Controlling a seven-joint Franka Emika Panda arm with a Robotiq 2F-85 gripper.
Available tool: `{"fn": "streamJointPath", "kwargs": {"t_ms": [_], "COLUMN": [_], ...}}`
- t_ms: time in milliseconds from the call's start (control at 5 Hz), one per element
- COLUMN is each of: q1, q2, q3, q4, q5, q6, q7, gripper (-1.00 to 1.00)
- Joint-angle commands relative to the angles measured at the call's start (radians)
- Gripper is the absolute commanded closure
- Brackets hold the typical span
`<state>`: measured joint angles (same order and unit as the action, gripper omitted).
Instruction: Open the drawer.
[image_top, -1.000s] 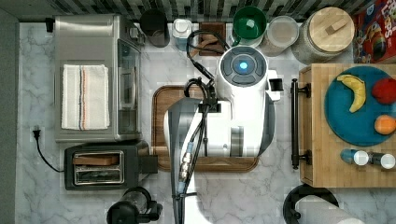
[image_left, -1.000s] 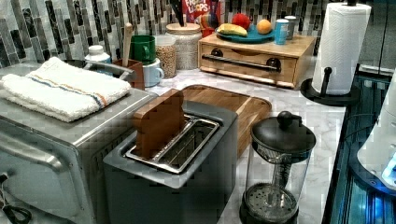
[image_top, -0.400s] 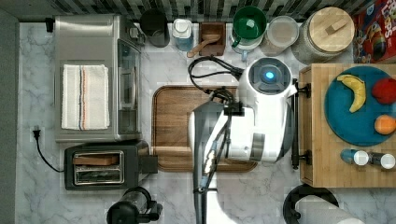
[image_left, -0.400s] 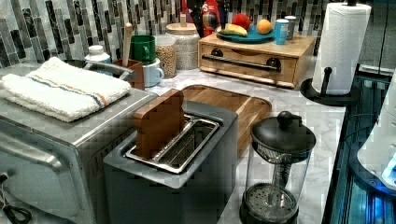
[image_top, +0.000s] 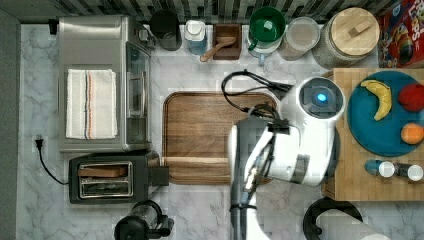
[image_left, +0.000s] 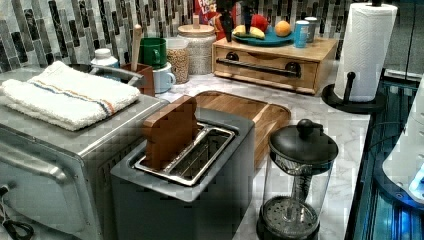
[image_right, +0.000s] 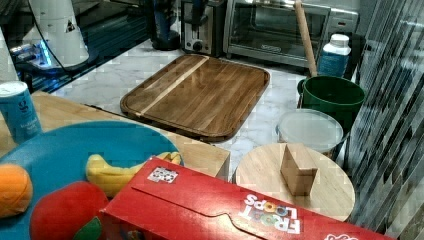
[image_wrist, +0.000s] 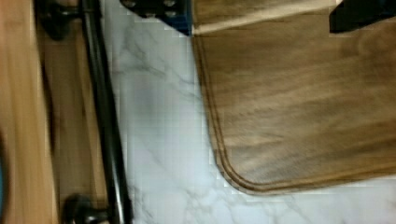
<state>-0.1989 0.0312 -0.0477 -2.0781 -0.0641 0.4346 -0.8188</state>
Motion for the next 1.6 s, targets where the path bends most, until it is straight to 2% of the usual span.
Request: {"fn": "streamJointPath", "kwargs": {"t_ms": [200,600,1000,1200,1600], "q1": [-0.055,-0.098,-0.118,-0.130,-0.124], "q2": [-0.047,-0.029,0.013,0.029,0.079], "q3": [-0.045,-0.050,-0.074,-0.065,-0.068], "q4": [-0.069,-0.122,-0.147,-0.166,-0.244], "q5": [-0.044,-0.093,-0.086,-0.091,-0.145], "q6": [0.134,0.253,0.345,0.389,0.600], "q7": [-0.239,-0.326,-0.400,-0.378,-0.273], "gripper": [-1.00,-1.00,-1.00,-1.00,-1.00]}}
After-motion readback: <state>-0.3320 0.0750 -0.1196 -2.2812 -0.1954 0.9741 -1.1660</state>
